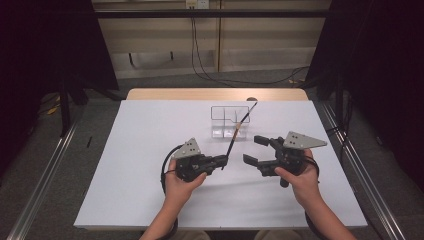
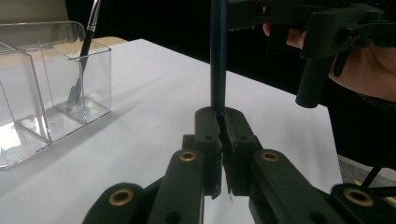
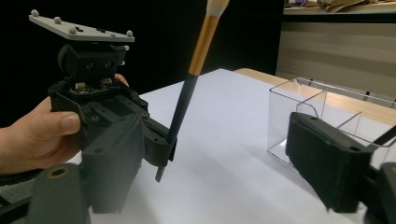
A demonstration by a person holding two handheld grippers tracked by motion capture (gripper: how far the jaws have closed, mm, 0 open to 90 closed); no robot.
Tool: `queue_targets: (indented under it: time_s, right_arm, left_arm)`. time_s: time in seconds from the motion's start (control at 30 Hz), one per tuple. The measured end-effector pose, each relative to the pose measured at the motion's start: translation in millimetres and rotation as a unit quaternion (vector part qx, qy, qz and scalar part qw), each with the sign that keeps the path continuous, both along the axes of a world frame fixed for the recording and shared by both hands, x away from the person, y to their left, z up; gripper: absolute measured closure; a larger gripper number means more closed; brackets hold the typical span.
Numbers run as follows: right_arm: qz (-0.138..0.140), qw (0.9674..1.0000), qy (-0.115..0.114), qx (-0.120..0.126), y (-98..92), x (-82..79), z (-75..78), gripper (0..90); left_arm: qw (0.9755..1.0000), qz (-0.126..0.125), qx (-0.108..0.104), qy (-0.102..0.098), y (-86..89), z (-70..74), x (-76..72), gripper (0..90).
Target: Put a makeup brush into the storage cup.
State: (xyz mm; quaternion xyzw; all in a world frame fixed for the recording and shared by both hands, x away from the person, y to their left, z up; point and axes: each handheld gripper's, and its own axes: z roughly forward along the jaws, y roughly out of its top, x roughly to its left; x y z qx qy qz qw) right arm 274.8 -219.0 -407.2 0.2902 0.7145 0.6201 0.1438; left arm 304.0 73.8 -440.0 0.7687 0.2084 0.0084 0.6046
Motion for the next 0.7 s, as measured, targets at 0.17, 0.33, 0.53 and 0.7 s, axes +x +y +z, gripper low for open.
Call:
queue_targets:
  time_s: [0.17, 0.33, 0.53, 0.7]
  right_arm:
    - [0.005, 1.0, -0.005, 0.004, 1.9, 1.5, -1.6, 27.9]
    - [0.004, 0.9999, -0.006, 0.011, 4.6, 1.9, -0.9, 36.6]
    - [0.007, 0.9999, 0.001, 0.012, 10.3, 4.0, 1.8, 41.7]
    - [0.01, 0.9997, 0.013, 0.02, 13.8, 6.4, 4.5, 46.6]
  left_arm:
    - [1.0, 0.001, 0.003, 0.002, -0.9, -2.9, 0.5, 85.8]
    - [1.0, -0.005, 0.007, -0.001, -3.7, -3.3, -0.5, 85.8]
    - [0.9999, -0.01, 0.008, -0.003, -7.3, -3.0, -2.8, 85.8]
    - [0.9999, -0.013, 0.008, -0.005, -8.0, -3.1, -3.3, 85.8]
